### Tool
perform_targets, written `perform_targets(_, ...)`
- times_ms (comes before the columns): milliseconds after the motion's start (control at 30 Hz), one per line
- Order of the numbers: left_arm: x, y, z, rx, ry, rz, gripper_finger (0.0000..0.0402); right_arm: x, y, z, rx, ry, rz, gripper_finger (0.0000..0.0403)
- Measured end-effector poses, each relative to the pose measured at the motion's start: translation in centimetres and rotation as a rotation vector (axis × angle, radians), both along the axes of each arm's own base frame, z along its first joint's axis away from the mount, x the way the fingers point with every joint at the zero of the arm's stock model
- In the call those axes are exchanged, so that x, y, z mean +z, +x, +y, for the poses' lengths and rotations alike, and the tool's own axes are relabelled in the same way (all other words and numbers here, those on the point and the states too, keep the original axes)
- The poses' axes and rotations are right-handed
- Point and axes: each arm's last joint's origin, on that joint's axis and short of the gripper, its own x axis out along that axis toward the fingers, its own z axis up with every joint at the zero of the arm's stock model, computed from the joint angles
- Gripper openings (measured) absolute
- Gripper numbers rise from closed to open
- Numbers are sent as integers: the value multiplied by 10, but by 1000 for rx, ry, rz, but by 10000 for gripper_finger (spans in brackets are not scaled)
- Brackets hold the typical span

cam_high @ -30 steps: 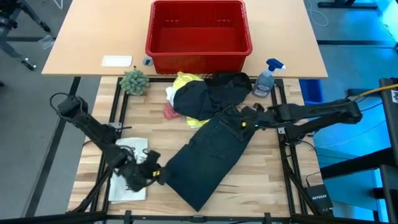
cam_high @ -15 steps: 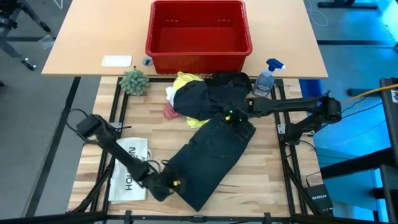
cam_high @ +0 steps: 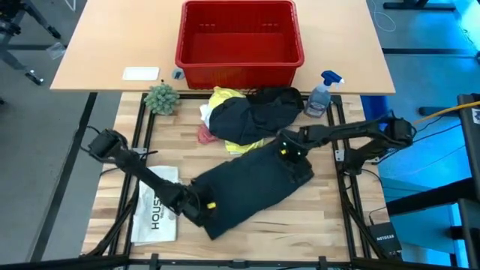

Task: Fold laundry
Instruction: Fold the black jean

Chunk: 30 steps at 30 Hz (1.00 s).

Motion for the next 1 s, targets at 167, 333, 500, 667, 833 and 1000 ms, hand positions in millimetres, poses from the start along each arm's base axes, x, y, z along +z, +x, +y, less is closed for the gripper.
perform_targets(167, 24, -11, 38, -30, 118, 127, 0, 3, -7, 28, -65, 74, -101, 11)
perform_targets(333, 52, -20, 68, -61, 166, 158, 0, 13, -4, 54, -82, 122, -202, 4)
perform_targets(500, 89, -41, 69, 23, 128, -37, 1, 21, -14, 61, -153, -24, -201, 16)
perform_targets(667, 104, -71, 38, 131, 7, -195, 22, 40, -27, 53, -178, -79, -272, 63)
perform_targets(833, 91, -96, -3, 175, -153, -260, 76, 64, -38, 47, -199, -84, -424, 151)
perform_targets(1000, 67, -102, -23, 168, -276, -262, 139, 76, -46, 40, -224, -76, -502, 241)
